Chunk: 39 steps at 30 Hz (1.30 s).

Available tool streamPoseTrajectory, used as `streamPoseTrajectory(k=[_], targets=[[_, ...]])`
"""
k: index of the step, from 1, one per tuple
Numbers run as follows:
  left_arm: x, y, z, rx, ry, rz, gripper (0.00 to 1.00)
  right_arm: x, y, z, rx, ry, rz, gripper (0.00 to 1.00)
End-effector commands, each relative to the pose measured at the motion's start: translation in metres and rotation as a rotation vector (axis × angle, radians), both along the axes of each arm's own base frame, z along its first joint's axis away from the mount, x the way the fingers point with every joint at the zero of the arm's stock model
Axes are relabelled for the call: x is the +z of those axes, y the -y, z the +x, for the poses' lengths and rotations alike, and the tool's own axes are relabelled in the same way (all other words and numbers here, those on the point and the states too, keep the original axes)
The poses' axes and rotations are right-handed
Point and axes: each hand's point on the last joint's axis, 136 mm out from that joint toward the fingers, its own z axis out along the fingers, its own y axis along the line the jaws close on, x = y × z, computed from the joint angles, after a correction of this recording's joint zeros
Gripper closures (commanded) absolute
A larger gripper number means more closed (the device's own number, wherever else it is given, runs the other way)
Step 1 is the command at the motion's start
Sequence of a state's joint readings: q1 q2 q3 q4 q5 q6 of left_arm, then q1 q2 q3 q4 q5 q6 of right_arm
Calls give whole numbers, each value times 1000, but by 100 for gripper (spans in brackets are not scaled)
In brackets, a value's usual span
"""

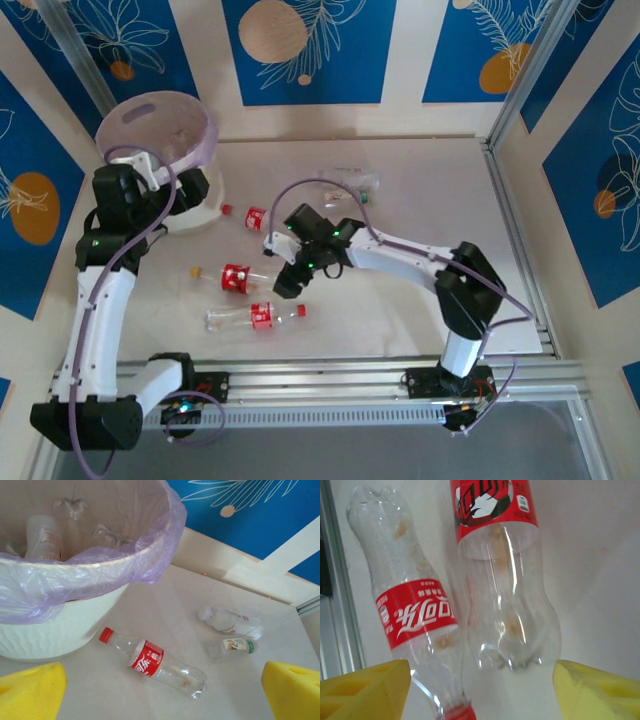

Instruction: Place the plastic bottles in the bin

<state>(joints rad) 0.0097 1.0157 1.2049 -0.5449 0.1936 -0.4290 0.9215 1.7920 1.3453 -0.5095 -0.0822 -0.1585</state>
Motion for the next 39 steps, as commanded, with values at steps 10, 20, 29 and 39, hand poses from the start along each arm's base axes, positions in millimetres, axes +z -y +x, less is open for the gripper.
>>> streamPoseTrajectory(k=[10, 20, 29, 39], targets=[[-28, 17, -5, -76, -78, -66, 0, -54, -43, 11, -30, -62, -44, 25], [-38, 21, 5, -72, -67, -130, 0, -71, -61, 8, -7, -102, -53, 20], [-41, 15, 18, -20, -45, -165, 0, 8, -28, 9, -76, -148, 109, 13], [-26, 5, 60, 85, 69, -243, 0, 27, 19, -107, 17, -285, -1, 20]])
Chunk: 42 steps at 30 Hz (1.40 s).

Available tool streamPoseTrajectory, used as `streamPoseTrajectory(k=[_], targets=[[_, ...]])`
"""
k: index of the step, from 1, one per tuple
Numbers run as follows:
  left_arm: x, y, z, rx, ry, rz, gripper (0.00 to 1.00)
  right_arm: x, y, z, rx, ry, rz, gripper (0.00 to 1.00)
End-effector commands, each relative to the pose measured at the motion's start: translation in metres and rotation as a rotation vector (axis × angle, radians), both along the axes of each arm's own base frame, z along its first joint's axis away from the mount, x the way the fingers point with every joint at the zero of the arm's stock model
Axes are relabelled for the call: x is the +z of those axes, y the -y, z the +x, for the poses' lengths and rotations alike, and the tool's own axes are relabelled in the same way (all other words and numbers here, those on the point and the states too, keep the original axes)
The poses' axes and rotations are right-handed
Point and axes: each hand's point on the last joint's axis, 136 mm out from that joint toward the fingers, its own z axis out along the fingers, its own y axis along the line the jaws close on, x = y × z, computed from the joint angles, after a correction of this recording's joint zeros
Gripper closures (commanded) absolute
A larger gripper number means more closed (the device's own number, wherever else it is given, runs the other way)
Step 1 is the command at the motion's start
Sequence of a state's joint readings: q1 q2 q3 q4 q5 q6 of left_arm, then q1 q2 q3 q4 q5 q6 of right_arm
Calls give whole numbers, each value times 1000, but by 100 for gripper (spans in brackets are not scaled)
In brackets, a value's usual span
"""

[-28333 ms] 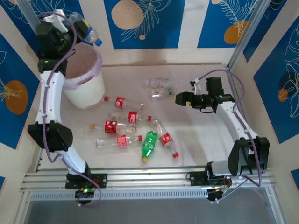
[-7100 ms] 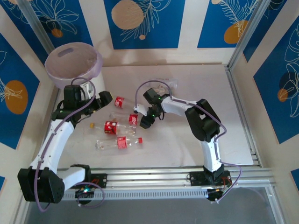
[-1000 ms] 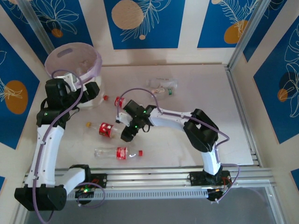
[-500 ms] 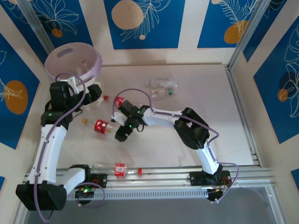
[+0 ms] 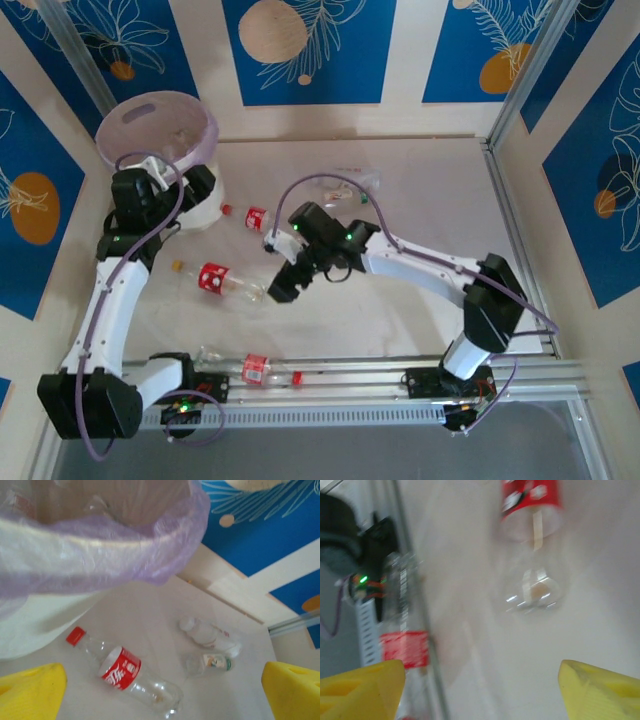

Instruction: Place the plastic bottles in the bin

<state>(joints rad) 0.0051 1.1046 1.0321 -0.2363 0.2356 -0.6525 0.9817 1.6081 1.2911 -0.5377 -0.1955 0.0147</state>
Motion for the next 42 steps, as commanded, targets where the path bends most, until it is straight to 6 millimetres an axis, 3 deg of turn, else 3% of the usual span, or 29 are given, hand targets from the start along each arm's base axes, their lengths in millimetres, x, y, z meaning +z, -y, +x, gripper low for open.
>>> streamPoseTrajectory(k=[1, 7, 13, 21, 25, 30, 31, 33, 40, 42], targets=[[17, -5, 21, 54, 76, -22, 0, -34, 18, -64, 54, -164, -146, 21], [32, -8, 36, 62, 100, 22, 0, -66, 11, -120, 133, -139, -249, 22], [49, -8, 31, 50, 123, 53, 0, -95, 1, -151, 246, -70, -348, 22], [60, -21, -6, 79, 131, 113, 0, -132, -7, -119, 209, 13, -473, 23], [64, -28, -20, 80, 129, 117, 0, -138, -12, -109, 194, 26, -467, 26], [72, -29, -35, 68, 132, 145, 0, -153, -10, -94, 185, 24, -472, 36], [72, -29, -36, 68, 131, 145, 0, -154, -10, -90, 181, 23, -462, 37], [71, -29, -37, 62, 127, 146, 0, -150, -14, -81, 173, 26, -423, 52], [69, -28, -33, 58, 122, 131, 0, -138, -6, -72, 207, 51, -352, 58], [71, -28, -32, 60, 130, 127, 0, -133, 0, -69, 216, 63, -326, 68]])
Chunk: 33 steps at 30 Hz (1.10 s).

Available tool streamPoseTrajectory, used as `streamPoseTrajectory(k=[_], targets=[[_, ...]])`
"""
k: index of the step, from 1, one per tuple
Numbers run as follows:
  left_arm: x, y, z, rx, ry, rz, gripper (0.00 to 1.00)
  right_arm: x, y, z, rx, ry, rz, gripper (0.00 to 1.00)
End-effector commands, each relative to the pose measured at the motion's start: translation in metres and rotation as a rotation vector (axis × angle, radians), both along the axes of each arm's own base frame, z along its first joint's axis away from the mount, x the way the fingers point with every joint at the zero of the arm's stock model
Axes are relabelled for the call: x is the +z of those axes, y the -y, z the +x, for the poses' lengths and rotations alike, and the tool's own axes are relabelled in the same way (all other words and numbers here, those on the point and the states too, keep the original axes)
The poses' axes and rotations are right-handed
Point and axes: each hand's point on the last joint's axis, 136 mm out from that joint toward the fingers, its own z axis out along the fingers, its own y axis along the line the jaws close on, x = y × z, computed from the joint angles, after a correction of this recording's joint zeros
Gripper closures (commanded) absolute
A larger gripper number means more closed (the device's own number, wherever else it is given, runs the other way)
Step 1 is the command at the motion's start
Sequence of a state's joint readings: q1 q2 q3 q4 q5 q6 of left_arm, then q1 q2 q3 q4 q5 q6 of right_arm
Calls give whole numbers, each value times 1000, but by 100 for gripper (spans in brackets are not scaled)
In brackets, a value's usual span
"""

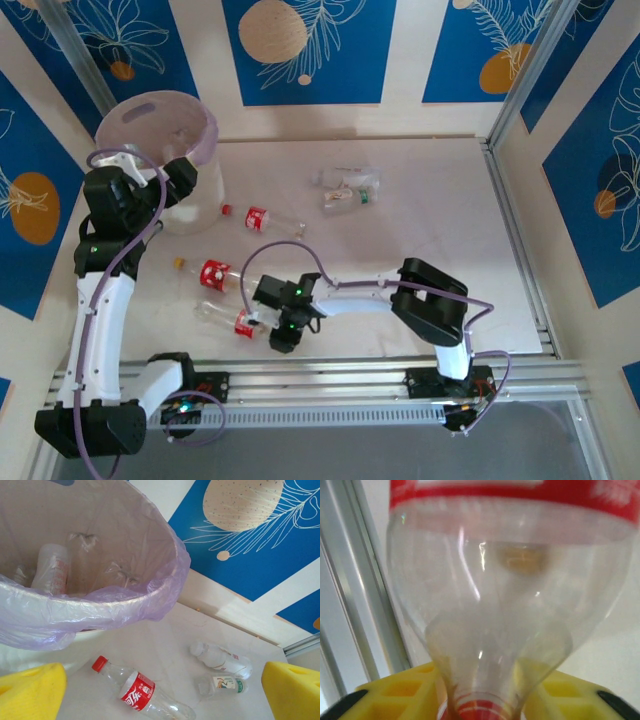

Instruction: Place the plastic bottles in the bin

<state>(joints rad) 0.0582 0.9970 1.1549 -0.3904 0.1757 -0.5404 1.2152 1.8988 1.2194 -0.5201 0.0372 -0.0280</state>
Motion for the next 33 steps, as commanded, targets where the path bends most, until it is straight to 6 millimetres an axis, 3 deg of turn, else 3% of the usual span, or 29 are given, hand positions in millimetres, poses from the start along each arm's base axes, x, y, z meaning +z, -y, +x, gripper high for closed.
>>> streamPoseTrajectory(k=[1, 3, 5, 13, 15, 16, 20, 22, 24, 29, 33], targets=[[13, 0, 0, -14, 31, 0, 0, 19, 5, -5, 59, -5, 81, 68], [13, 1, 1, -16, 32, -7, 0, 28, 11, -4, 69, -6, 118, 69], [15, 2, 2, -20, 34, -13, 0, 40, 18, 1, 66, 1, 151, 78], [18, 4, 7, -27, 40, -36, 0, 85, 59, 14, 0, 30, 220, 85], [23, 9, 10, -55, 47, -54, 0, 90, 79, 27, -101, 31, 198, 87], [25, 13, 11, -77, 46, -71, 0, 92, 88, 36, -158, 35, 194, 98], [24, 36, 20, -174, 40, -174, 0, 109, 119, 68, -375, 67, 239, 100], [18, 54, 21, -212, 24, -182, 0, 119, 130, 88, -495, 85, 281, 100], [9, 84, 21, -289, -8, -183, 0, 128, 139, 108, -616, 85, 325, 100], [-7, 140, 16, -400, -51, -214, 0, 146, 144, 144, -755, 127, 408, 100], [-35, 187, 12, -496, -119, -264, 0, 161, 141, 167, -822, 145, 493, 100]])
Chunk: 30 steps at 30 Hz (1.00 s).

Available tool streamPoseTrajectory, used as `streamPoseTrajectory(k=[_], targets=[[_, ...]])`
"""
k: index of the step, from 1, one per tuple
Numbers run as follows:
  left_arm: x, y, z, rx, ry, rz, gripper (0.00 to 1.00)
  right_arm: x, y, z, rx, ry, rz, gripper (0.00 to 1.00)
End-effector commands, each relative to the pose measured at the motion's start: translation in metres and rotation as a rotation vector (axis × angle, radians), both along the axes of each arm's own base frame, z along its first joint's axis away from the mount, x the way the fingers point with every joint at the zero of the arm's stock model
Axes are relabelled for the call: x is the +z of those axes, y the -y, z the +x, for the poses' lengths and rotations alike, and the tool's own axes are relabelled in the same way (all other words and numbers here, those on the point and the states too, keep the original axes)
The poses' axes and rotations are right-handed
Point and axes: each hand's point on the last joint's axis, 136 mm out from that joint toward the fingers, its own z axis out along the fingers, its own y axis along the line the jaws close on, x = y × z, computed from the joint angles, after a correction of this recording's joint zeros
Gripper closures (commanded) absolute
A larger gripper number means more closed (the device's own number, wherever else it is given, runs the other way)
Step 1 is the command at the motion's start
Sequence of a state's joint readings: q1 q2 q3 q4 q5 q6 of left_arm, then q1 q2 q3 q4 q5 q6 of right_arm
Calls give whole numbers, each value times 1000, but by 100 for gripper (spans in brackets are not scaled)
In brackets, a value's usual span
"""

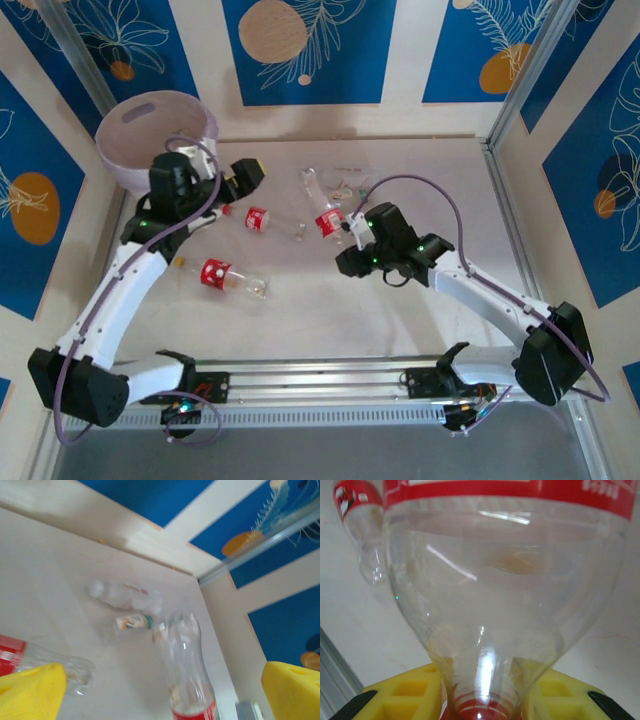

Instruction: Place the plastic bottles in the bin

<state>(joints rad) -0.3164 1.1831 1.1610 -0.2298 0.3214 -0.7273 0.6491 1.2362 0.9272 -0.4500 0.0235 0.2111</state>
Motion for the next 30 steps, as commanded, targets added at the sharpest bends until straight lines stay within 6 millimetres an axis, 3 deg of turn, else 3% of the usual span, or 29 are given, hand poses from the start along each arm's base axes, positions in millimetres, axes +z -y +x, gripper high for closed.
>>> streamPoseTrajectory(k=[1, 6, 12, 17, 23, 26, 28, 30], targets=[[-20, 37, 1, -72, -53, -72, 0, 21, -9, 24, -69, 40, 97, 100], [-53, 113, -6, -244, -139, -158, 0, 23, -16, 36, -60, 54, 105, 100], [-77, 155, 1, -297, -191, -209, 9, 29, -25, 38, -32, 69, 131, 100], [-89, 168, 5, -310, -217, -222, 21, 29, -28, 39, -22, 69, 141, 100], [-90, 167, 6, -300, -213, -212, 46, 22, -29, 40, -22, 50, 137, 100], [-93, 167, 7, -298, -218, -210, 52, 21, -30, 40, -24, 37, 144, 100], [-94, 167, 8, -297, -218, -209, 53, 21, -29, 39, -27, 32, 148, 90], [-95, 167, 8, -297, -216, -206, 54, 23, -26, 38, -31, 28, 153, 63]])
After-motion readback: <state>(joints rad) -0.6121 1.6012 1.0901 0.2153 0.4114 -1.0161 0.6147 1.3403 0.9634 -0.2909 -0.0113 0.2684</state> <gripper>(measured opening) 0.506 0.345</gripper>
